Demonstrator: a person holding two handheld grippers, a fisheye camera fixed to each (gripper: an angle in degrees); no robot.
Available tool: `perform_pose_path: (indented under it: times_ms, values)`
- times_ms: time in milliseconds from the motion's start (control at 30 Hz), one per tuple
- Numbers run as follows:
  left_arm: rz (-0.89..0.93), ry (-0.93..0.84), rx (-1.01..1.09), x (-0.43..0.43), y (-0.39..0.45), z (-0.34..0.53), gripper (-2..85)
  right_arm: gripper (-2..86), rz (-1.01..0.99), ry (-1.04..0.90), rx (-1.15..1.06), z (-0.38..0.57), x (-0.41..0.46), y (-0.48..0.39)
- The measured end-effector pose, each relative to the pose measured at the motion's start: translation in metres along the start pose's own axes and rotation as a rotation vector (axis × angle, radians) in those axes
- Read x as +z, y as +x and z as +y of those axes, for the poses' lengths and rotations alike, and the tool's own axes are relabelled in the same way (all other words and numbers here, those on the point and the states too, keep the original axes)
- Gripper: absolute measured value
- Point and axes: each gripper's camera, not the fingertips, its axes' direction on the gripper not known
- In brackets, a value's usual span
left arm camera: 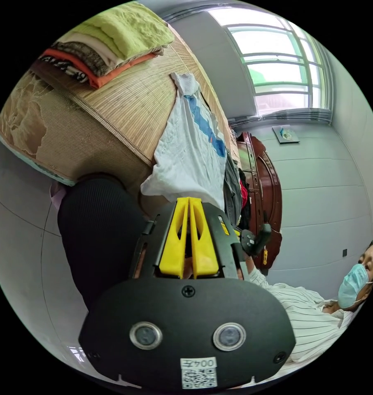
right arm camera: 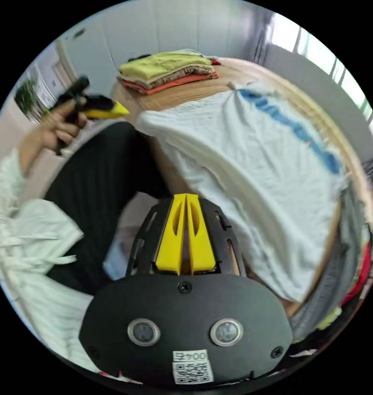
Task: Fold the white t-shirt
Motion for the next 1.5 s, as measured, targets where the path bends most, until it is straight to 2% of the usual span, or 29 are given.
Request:
perform_pose_path:
  times_ms: [67, 200, 300, 500, 867, 1100, 1267, 1367, 1433, 1500]
  values:
    - [-0.027, -0.007, 0.020, 0.002, 0.002, -0.001, 0.4, 2.7, -0.192, 0.046, 0.067, 0.008, -0.010, 0.022]
    - [-0.067, -0.023, 0.069, 0.009, 0.008, -0.002, 0.7, 5.8, 0.088, 0.126, 0.101, 0.014, -0.018, 0.043]
    - [-0.103, -0.057, 0.116, 0.019, 0.015, -0.003, 1.2, 7.0, 0.236, 0.128, 0.036, 0.006, -0.005, 0.047]
    - [-0.080, -0.057, 0.113, 0.020, 0.015, -0.001, 1.5, 6.8, 0.364, 0.064, -0.129, -0.011, 0.026, 0.044]
    - [-0.075, -0.054, 0.098, 0.020, 0.006, -0.005, 1.2, 0.4, 0.312, 0.019, -0.143, -0.025, 0.032, 0.073]
    - [-0.090, -0.045, 0.091, 0.017, 0.000, -0.009, 1.3, 0.4, 0.147, -0.045, -0.163, -0.010, 0.014, 0.076]
    - [-0.107, -0.040, 0.089, 0.018, -0.004, -0.015, 1.6, 4.9, 0.074, -0.076, -0.099, 0.013, 0.035, 0.091]
    - [-0.147, -0.040, 0.106, 0.016, -0.003, -0.022, 2.3, 6.5, 0.070, 0.021, -0.043, 0.039, 0.015, 0.100]
    - [-0.173, -0.036, 0.115, 0.013, -0.005, -0.026, 3.0, 7.2, 0.112, 0.064, 0.064, 0.063, -0.002, 0.120]
    - [-0.186, -0.027, 0.124, 0.010, -0.008, -0.031, 4.0, 7.4, 0.195, 0.145, 0.282, 0.107, -0.028, 0.163]
